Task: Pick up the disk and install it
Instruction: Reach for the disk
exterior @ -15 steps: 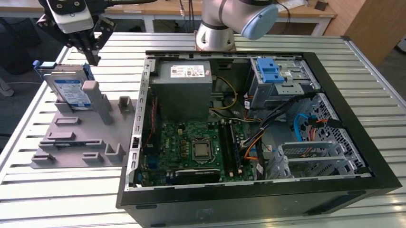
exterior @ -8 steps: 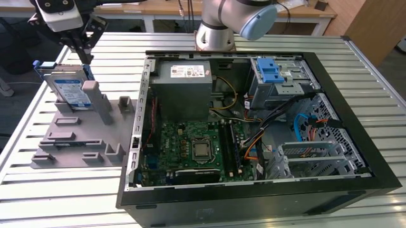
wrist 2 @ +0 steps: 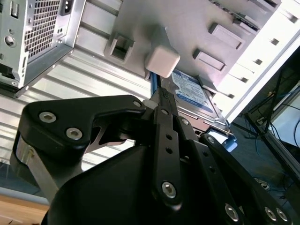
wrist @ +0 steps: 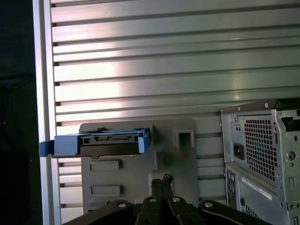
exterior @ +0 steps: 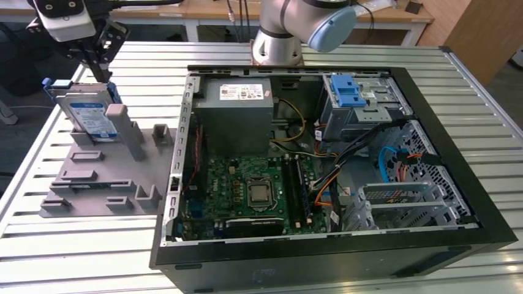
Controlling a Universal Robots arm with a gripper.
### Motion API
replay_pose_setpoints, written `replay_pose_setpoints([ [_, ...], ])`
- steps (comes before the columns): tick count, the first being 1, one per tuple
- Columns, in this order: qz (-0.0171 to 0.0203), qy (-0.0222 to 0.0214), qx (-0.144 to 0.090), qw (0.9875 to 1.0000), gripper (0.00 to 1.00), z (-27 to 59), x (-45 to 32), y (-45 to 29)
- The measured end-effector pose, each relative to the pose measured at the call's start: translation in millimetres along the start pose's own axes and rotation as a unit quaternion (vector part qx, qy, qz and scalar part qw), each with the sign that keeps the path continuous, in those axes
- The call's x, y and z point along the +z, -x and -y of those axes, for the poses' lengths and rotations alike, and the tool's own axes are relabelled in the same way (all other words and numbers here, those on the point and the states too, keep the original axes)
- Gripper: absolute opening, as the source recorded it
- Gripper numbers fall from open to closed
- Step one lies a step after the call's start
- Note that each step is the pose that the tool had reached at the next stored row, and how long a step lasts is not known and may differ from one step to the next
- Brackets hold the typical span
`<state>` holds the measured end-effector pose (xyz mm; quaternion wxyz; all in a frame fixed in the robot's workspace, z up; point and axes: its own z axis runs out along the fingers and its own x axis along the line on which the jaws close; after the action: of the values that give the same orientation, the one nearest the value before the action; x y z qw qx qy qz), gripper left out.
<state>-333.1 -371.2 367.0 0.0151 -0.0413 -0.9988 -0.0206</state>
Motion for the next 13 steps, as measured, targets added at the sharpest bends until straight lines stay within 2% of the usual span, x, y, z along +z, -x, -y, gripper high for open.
replay_pose_setpoints([
  [4,-0.0029,-0.0002,0.000,1.0000,0.11,-1.2,1.7,-9.5],
  [9,-0.0034,-0.0002,0.000,1.0000,0.11,-3.7,3.7,-27.8],
  [13,-0.0034,-0.0002,0.000,1.0000,0.11,-6.5,5.3,-39.7],
])
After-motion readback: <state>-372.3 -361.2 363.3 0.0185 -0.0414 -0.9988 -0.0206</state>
